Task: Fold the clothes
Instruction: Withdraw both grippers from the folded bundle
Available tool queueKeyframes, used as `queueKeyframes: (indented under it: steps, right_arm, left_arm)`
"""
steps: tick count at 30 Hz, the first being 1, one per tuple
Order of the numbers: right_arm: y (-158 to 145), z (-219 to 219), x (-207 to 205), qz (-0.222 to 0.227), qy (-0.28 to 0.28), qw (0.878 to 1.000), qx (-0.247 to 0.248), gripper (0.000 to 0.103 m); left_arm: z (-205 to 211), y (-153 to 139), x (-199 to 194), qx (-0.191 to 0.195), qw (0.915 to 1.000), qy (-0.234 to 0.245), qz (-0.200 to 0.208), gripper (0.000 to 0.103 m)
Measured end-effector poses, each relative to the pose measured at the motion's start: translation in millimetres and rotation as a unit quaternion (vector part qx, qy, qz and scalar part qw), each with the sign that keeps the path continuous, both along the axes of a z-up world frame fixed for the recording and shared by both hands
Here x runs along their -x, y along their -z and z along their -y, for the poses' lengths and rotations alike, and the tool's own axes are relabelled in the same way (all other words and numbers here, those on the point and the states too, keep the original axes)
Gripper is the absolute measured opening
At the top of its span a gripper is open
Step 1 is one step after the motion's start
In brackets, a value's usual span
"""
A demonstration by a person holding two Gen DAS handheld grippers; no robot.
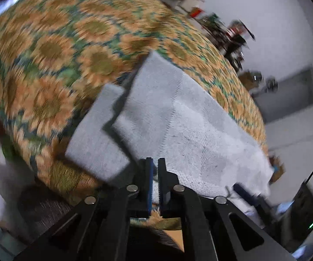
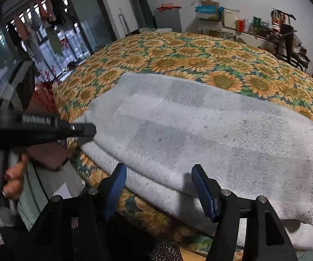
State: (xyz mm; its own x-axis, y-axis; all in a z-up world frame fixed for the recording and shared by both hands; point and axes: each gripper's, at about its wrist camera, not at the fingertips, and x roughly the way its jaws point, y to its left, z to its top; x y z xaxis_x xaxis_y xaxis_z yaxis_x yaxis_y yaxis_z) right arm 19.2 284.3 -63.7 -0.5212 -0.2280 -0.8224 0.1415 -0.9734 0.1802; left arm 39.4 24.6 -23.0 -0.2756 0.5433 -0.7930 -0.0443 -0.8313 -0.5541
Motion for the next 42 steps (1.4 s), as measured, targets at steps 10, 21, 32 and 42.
queueKeyframes:
  steps: [10,21,32,42]
  right_arm:
    - [5,16,-9,0.005,-0.005,0.999,-0.038,0.072]
    - [-40,-76,-72,-0.013,0.219,0.968,-0.121,0.09]
    - [-64,-87,-135,-0.038,0.285,0.943,-0.17,0.096]
    - [-74,-96,-158,-0.072,0.306,0.937,-0.151,0.097]
  left_arm:
    - [38,-4,-7,-0.013,0.9968,-0.079,-0.004,0.063]
    - [-46,-54,-44,0.084,0.9888,0.088,-0.086,0.063]
    - [-59,-57,-65,0.09,0.9851,0.112,-0.094,0.063]
    - [-28,-49,-58,0.047,0.9956,0.056,-0.059,0.064]
